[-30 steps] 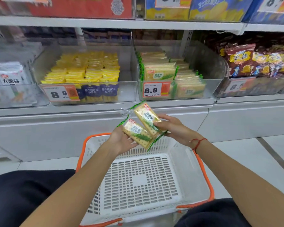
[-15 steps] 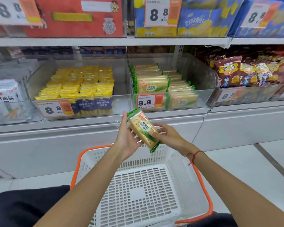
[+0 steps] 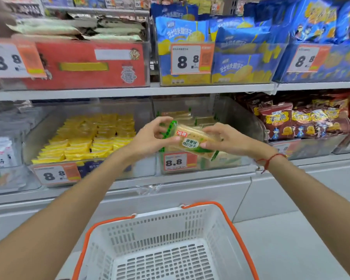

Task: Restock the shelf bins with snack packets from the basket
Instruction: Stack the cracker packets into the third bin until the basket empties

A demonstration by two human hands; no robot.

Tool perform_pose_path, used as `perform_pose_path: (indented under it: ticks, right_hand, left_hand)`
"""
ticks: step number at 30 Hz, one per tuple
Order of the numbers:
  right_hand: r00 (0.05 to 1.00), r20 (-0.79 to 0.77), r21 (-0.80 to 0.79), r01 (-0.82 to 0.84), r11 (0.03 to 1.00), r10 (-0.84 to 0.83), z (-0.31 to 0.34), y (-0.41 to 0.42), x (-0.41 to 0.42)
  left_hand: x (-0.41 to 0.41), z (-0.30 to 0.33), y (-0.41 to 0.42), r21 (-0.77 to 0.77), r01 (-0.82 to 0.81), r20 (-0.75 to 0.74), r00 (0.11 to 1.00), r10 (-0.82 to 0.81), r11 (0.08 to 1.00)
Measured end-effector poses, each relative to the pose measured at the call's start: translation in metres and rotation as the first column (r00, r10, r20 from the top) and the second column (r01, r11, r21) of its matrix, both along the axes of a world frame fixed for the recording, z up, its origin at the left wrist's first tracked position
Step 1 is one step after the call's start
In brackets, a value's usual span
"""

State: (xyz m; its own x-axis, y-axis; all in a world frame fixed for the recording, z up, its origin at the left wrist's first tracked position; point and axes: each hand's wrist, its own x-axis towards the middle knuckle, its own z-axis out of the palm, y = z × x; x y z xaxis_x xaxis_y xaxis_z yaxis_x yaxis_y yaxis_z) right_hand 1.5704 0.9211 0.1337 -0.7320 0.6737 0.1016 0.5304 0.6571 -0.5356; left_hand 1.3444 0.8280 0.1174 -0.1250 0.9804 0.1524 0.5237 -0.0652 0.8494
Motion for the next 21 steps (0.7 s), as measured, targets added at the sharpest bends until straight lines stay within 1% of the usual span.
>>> perform_pose_path:
  ticks: [1, 2, 3, 4, 6, 7, 9, 10, 12, 13, 14, 16, 18, 21]
  right_hand:
    - [0.997, 0.066, 0.019, -0.028, 0.999, 0.027, 0.006, 0.009, -0.004]
    - [0.992, 0.120, 0.040, -0.055, 0.998, 0.049, 0.011, 0.019, -0.009]
    - [0.984, 0.170, 0.057, -0.068, 0.996, 0.057, 0.015, 0.024, -0.013]
    - [0.974, 0.221, 0.065, -0.070, 0.995, 0.054, 0.016, 0.031, -0.019]
    - [0.954, 0.298, 0.065, -0.049, 0.997, 0.027, 0.012, 0.042, -0.032]
    - [0.949, 0.316, 0.071, -0.043, 0.997, 0.019, 0.009, 0.045, -0.039]
    - [0.962, 0.272, 0.080, -0.046, 0.996, 0.023, -0.001, 0.045, -0.049]
    - [0.975, 0.221, 0.090, -0.039, 0.995, 0.018, -0.006, 0.042, -0.052]
    - [0.994, 0.106, 0.149, 0.012, 0.989, -0.028, -0.019, 0.033, -0.052]
    - [0.996, 0.067, 0.209, 0.044, 0.977, -0.060, -0.028, 0.029, -0.051]
    - [0.995, 0.049, 0.269, 0.069, 0.961, -0.085, -0.037, 0.025, -0.049]
    - [0.991, 0.069, 0.314, 0.088, 0.945, -0.115, -0.051, 0.018, -0.046]
    - [0.983, 0.130, 0.291, 0.087, 0.953, -0.129, -0.062, 0.013, -0.042]
    - [0.969, 0.198, 0.278, 0.090, 0.956, -0.149, -0.074, 0.005, -0.040]
  left_hand:
    - [-0.004, 0.003, 0.007, -0.012, -0.010, -0.166, 0.986, 0.008, 1.000]
    - [-0.007, 0.005, 0.015, -0.024, -0.030, -0.329, 0.944, 0.020, 0.999]
    - [-0.008, 0.005, 0.019, -0.034, -0.056, -0.473, 0.881, 0.033, 0.998]
    - [-0.008, 0.006, 0.022, -0.030, -0.087, -0.585, 0.810, 0.053, 0.996]
    - [-0.007, 0.003, 0.026, 0.017, -0.141, -0.730, 0.674, 0.108, 0.990]
    - [-0.007, -0.001, 0.027, 0.049, -0.157, -0.775, 0.617, 0.137, 0.986]
    - [-0.011, -0.007, 0.028, 0.104, -0.180, -0.822, 0.538, 0.186, 0.978]
    - [-0.013, -0.011, 0.029, 0.111, -0.183, -0.823, 0.534, 0.194, 0.977]
    - [-0.013, -0.017, 0.027, 0.108, -0.152, -0.805, 0.566, 0.176, 0.982]
    - [-0.012, -0.021, 0.026, 0.105, -0.126, -0.810, 0.564, 0.159, 0.986]
    - [-0.010, -0.024, 0.026, 0.108, -0.105, -0.831, 0.537, 0.148, 0.989]
    - [-0.006, -0.028, 0.024, 0.113, -0.089, -0.886, 0.441, 0.141, 0.990]
    - [-0.003, -0.031, 0.023, 0.103, -0.083, -0.919, 0.374, 0.127, 0.991]
    - [0.000, -0.033, 0.018, 0.020, -0.082, -0.933, 0.357, 0.048, 0.996]
